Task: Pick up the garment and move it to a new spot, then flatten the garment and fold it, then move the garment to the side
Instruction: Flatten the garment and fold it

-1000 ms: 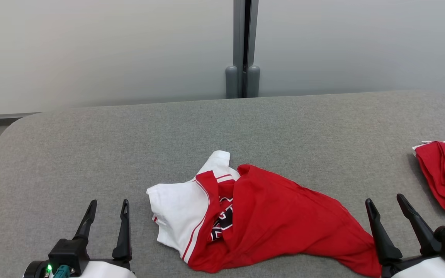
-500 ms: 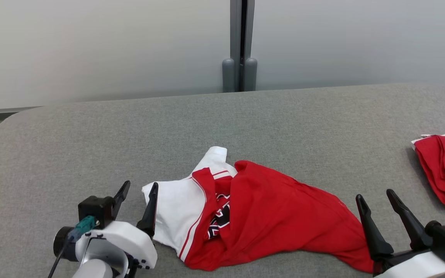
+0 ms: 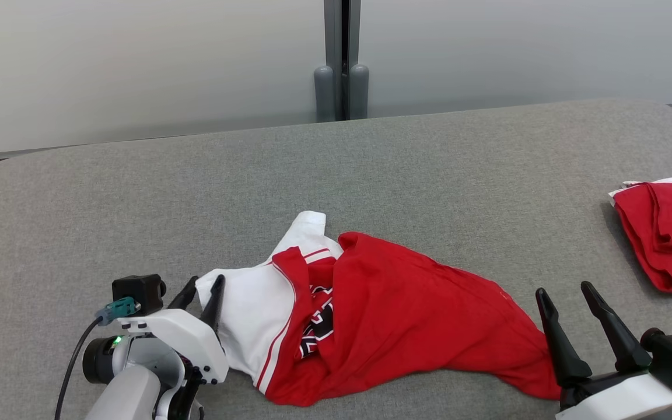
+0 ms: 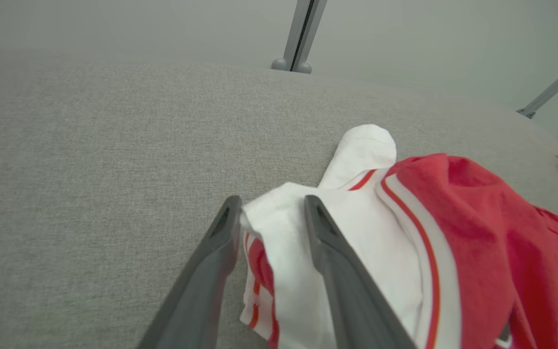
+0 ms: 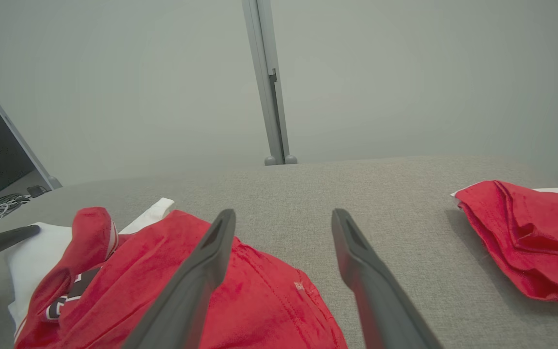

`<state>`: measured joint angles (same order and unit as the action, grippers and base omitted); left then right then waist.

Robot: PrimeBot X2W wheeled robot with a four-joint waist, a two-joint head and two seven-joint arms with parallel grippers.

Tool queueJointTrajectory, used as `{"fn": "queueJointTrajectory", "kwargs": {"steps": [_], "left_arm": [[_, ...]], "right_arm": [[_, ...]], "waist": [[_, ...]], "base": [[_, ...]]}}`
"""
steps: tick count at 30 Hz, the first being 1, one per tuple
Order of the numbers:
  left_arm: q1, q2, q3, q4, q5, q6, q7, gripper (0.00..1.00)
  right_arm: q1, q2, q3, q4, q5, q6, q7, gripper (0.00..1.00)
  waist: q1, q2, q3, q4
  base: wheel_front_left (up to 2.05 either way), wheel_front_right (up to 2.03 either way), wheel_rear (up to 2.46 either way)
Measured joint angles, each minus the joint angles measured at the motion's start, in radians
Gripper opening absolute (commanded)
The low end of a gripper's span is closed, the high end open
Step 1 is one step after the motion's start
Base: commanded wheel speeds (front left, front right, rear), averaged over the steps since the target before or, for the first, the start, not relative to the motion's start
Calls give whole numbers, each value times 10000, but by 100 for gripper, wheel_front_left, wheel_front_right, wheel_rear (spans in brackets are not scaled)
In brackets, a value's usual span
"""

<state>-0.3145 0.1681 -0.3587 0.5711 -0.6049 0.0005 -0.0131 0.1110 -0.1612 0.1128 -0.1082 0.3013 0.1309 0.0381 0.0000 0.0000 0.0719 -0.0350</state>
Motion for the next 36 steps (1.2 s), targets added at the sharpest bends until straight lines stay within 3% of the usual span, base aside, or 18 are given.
{"fn": "queueJointTrajectory", "kwargs": {"steps": [8,15,26,34,35,36], "left_arm": [[-258,71,-138,303,44,-188,-113,0],[-547,52,-305,176,224,-171,-334,0],[-1292,-395,-734,-48,508,-176,-685,0],[-1500,-552,-851,207,512,-222,-909,0],[-1519,-566,-855,236,510,-245,-936,0],[-1540,-575,-859,259,508,-247,-965,0]], "right_arm": [[-277,-119,-138,222,125,-2,-123,100],[-1536,-966,130,1149,125,-2,-21,100],[-4242,-2418,3056,3893,1893,-2,1231,100],[-5497,-3060,5049,4711,2809,0,1758,100],[-5612,-3137,5241,4763,2905,0,1781,63],[-5709,-3219,5430,4782,2980,0,1789,35]], "waist": [[0,0,90,54],[0,0,281,214],[0,0,1243,1046],[0,0,1630,1410],[0,0,1650,1426],[0,0,1665,1432]], "base": [[0,0,0],[0,0,0],[0,0,0],[0,0,0],[0,0,0],[0,0,0]]}}
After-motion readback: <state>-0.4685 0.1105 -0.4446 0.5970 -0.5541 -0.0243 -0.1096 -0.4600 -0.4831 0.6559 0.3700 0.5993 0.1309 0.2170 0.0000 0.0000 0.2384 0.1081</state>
